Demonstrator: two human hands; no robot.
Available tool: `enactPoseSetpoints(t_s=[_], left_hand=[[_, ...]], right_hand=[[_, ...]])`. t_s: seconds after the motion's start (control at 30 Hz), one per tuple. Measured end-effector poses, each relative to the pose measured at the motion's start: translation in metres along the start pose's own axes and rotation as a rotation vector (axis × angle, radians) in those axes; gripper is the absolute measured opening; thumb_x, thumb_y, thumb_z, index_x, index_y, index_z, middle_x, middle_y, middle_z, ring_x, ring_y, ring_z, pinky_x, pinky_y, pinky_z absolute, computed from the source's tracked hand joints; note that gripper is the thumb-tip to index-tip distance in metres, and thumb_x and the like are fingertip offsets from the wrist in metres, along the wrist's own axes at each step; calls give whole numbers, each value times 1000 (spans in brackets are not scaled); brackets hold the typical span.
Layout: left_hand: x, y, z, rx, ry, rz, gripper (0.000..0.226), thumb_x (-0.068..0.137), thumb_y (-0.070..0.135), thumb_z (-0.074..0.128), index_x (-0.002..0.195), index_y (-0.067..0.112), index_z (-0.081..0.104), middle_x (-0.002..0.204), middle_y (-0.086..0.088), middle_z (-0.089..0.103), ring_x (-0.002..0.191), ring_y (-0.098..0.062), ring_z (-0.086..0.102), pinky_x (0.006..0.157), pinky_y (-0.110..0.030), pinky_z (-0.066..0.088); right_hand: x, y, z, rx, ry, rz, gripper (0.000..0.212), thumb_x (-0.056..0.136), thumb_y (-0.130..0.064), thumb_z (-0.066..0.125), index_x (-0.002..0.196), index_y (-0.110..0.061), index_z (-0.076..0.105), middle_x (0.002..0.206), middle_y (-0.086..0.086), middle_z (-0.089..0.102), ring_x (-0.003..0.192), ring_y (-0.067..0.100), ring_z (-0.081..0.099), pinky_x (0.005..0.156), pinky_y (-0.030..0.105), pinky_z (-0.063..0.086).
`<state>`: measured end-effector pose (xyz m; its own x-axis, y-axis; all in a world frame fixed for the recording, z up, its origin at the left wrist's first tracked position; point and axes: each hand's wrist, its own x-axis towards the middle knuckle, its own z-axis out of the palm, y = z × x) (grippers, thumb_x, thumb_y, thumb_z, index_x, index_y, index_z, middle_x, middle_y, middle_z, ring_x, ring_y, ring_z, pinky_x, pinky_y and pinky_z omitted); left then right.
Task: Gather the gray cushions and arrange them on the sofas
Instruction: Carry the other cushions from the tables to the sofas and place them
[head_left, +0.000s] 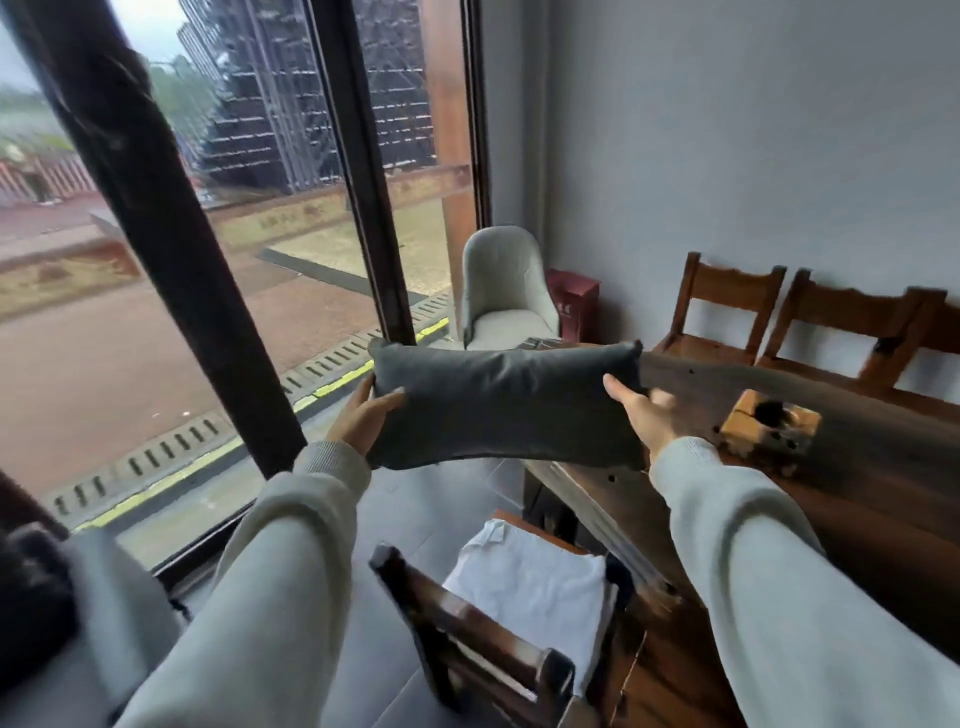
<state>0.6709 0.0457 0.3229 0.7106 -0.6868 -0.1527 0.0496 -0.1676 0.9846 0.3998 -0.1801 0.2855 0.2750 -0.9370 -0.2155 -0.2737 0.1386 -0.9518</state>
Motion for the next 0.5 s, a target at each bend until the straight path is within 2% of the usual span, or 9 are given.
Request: enactPoseSetpoints(t_s=[0.03, 0.1, 0.17, 0.27, 0.37, 0.43, 0.5], left_hand=[[-15, 0, -35, 21, 30, 41, 65, 99, 22, 66, 158, 23, 38, 152, -12, 54, 137, -37, 52, 117, -56, 39], [-48, -1, -102, 57, 95, 115, 54, 103, 20, 60, 154, 14, 42, 151, -15, 54, 139, -36, 51, 119, -54, 37], [-84, -3, -162, 91, 181, 141, 45, 104, 19, 58, 147, 20, 45, 146, -12, 57, 137, -34, 53, 118, -54, 38], [-144, -15, -262, 103, 310, 134, 50, 105, 22, 57, 152, 17, 43, 150, -19, 55, 138, -37, 52, 118, -57, 37], [-208, -31, -358, 127, 439, 123, 48, 106, 22, 56, 152, 13, 44, 144, -18, 58, 138, -37, 52, 118, -57, 37], [-247, -43, -414, 118, 555, 113, 48, 106, 23, 57, 152, 15, 45, 144, -16, 59, 136, -36, 55, 116, -57, 40], [-288, -55, -464, 92, 674, 73, 55, 102, 35, 62, 153, 26, 45, 147, -13, 58, 133, -33, 57, 115, -56, 42]], right_hand=[[-22, -11, 25, -10, -47, -23, 84, 82, -67, 71, 146, -16, 52, 146, 7, 58, 131, 34, 56, 115, 51, 42], [-66, -29, 71, -22, -119, -70, 85, 80, -65, 74, 144, -13, 56, 144, 9, 61, 130, 34, 58, 116, 49, 42], [-108, -44, 115, -19, -176, -117, 84, 77, -63, 76, 143, -13, 58, 140, 9, 64, 126, 34, 61, 113, 48, 46], [-178, -60, 188, -43, -317, -177, 88, 73, -65, 78, 143, -17, 58, 140, 9, 64, 129, 35, 61, 111, 49, 48], [-248, -71, 264, -112, -440, -261, 71, 75, -66, 74, 129, -20, 69, 122, 0, 70, 113, 25, 65, 101, 34, 49], [-289, -77, 316, -134, -529, -286, 75, 72, -67, 72, 129, -19, 70, 125, 2, 71, 114, 26, 65, 104, 38, 49], [-325, -82, 368, -138, -626, -308, 75, 70, -65, 73, 129, -18, 70, 126, 5, 72, 117, 29, 66, 108, 45, 50]])
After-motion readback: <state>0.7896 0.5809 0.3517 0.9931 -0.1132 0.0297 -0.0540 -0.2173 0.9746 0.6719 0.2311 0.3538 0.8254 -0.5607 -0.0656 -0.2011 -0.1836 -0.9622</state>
